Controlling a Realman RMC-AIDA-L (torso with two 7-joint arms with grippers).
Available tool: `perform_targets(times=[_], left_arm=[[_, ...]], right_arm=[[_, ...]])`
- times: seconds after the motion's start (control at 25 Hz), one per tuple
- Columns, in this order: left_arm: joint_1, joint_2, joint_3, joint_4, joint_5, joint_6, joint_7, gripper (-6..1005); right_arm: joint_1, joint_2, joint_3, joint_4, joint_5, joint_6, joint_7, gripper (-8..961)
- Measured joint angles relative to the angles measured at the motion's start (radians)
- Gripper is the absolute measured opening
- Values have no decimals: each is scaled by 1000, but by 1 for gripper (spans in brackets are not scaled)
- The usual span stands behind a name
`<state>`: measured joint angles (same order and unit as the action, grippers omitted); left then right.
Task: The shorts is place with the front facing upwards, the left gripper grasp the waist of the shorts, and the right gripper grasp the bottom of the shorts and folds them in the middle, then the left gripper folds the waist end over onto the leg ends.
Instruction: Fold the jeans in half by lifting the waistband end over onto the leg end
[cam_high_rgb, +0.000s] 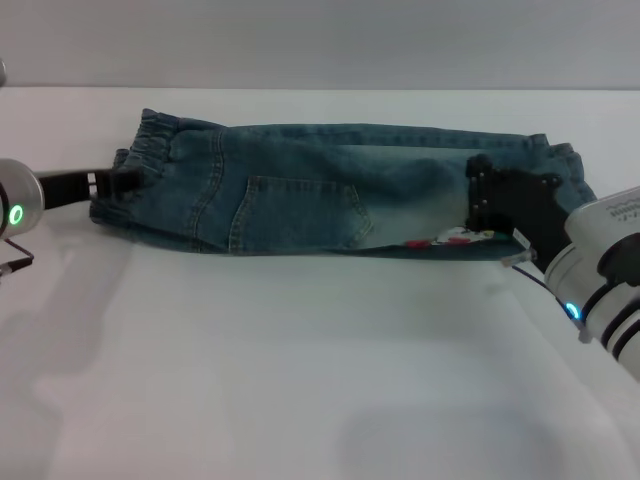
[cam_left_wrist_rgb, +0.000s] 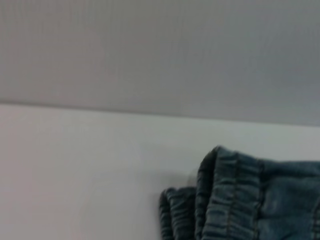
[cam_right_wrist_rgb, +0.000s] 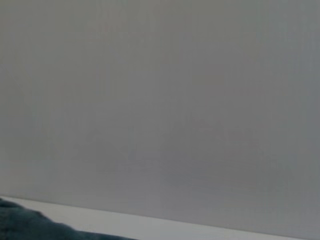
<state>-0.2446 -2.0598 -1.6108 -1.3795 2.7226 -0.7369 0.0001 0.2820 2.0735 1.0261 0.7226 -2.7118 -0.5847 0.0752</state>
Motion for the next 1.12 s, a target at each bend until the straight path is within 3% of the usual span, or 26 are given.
perform_targets(times=[0.36, 1.12], left_arm=[[-39, 2, -5, 64, -1, -8, 0, 848], [-48, 2, -14, 92, -7, -54, 12, 839]], right_arm=[[-8, -4, -14, 21, -2, -3, 0, -1], [-15, -4, -37, 35, -2, -5, -8, -1]])
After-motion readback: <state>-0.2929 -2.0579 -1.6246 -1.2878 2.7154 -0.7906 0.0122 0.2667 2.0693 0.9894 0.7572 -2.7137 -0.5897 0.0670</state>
